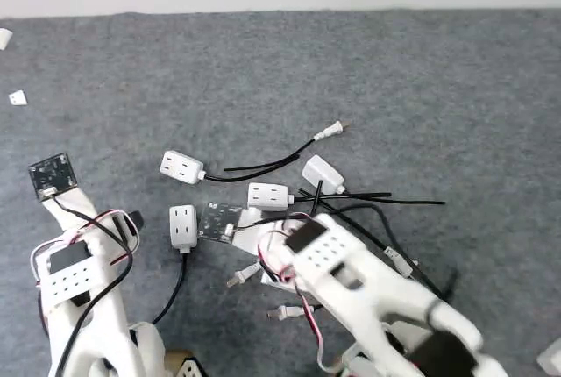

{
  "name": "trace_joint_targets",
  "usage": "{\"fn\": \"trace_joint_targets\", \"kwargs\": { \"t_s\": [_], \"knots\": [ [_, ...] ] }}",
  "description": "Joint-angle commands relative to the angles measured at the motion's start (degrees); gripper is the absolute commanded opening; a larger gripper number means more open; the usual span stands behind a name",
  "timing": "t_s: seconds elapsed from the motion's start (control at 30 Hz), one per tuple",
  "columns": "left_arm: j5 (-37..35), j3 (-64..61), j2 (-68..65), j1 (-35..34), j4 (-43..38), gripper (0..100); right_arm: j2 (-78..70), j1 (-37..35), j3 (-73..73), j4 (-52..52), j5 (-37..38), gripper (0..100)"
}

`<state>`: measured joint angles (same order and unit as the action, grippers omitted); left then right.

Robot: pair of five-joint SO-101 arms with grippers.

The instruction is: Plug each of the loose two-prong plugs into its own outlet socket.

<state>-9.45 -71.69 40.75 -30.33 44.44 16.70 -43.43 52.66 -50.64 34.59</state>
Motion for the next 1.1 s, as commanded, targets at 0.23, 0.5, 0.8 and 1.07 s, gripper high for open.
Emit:
{"fn": "trace_joint_targets", "kwargs": {
  "t_s": [0.23,0.5,0.8,1.07],
  "knots": [
    [0.18,0.66,-0.18,-0.26,-1.23,28,-10.15,5.49,-9.41,3.74,3.43,11.1],
    [0.26,0.66,-0.35,-0.26,-1.23,28,-10.33,7.87,-9.41,1.80,3.52,11.0],
    [0.26,0.57,-0.44,-0.26,-1.23,27,-10.33,14.81,-9.67,3.82,3.08,0.6],
    [0.26,0.57,-0.44,-0.26,-1.32,27,-3.91,22.20,-9.58,3.03,-1.58,0.9]
  ]
}}
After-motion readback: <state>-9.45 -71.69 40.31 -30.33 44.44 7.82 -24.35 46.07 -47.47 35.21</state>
